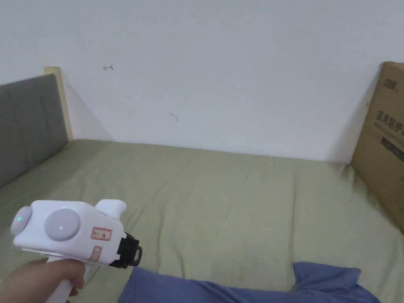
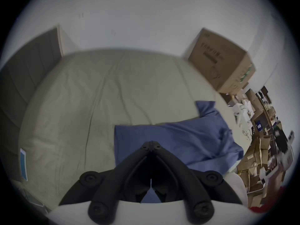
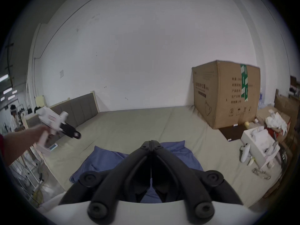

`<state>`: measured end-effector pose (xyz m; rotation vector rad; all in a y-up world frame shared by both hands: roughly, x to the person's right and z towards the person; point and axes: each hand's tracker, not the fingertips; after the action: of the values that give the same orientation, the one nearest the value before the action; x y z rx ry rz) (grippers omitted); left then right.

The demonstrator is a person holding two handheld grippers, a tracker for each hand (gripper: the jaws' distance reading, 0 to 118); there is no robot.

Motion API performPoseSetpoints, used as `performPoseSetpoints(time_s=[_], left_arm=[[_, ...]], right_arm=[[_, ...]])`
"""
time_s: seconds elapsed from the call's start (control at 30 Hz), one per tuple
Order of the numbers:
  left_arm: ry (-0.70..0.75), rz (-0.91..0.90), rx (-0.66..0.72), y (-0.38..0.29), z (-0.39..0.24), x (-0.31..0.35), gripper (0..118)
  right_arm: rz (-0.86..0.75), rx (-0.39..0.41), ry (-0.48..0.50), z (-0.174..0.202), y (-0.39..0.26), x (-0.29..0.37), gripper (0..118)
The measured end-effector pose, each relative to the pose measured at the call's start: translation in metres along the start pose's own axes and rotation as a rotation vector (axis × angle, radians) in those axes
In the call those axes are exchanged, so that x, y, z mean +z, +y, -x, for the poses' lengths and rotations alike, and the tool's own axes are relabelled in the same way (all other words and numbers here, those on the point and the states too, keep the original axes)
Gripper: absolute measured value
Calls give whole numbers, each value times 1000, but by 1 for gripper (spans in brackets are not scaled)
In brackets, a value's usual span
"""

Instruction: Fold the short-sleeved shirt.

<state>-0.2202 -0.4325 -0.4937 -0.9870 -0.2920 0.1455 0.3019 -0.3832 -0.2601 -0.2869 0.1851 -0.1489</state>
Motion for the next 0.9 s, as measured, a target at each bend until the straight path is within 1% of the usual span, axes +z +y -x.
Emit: performPoseSetpoints(time_s=[0.07,0.1,0.13,0.17,0.2,0.23,0.27,0.33,0.4,0.43,0.47,0.5,0.57,0.6,0.67,0.73,0.77,0.8,0.83,0.87,0.9], left_arm=[[79,16,17,10,23,-48,0],[94,28,34,13,34,-68,14],[112,35,51,14,43,-87,60],[153,47,71,12,50,-104,99],[178,75,81,8,54,-121,118],[180,86,80,1,60,-130,112],[175,75,66,2,63,-143,109],[193,148,77,-6,70,-162,109],[198,167,45,-13,69,-173,109],[195,168,-18,-15,62,-171,105],[219,151,-77,-14,57,-168,95],[246,125,-121,-16,44,-162,78],[229,41,-206,-28,20,-153,2],[173,38,-229,-35,10,-150,1],[232,53,-302,-46,-3,-148,1],[165,35,-240,-45,-1,-144,1],[152,9,-206,-46,-1,-138,1],[139,-22,-175,-46,-2,-130,1],[124,-59,-157,-45,-3,-121,1],[106,-85,-146,-43,2,-117,1],[98,-115,-138,-44,1,-109,1]], right_arm=[[23,-56,0,-9,-4,-10,0],[33,-86,-1,-10,-5,-16,0],[46,-119,12,-14,-7,-21,0],[66,-145,17,-17,-9,-27,0],[87,-162,13,-20,-11,-32,0],[104,-167,2,-20,-12,-39,0],[119,-166,-3,-22,-14,-44,0],[149,-151,-1,-24,-19,-53,0],[177,-124,-15,-21,-23,-60,0],[183,-122,-17,-20,-25,-62,0],[190,-122,-14,-20,-27,-65,0],[197,-126,-7,-20,-28,-65,0],[194,-140,3,-20,-33,-67,0],[186,-151,6,-20,-35,-68,0],[181,-206,17,-26,-34,-75,0],[162,-277,36,-42,-23,-88,0],[162,-269,30,-53,-18,-96,0],[193,-220,-7,-66,-9,-112,0],[247,-154,-51,-78,0,-132,0],[305,-104,-69,-89,6,-153,0],[382,-82,-70,-104,10,-179,1]])
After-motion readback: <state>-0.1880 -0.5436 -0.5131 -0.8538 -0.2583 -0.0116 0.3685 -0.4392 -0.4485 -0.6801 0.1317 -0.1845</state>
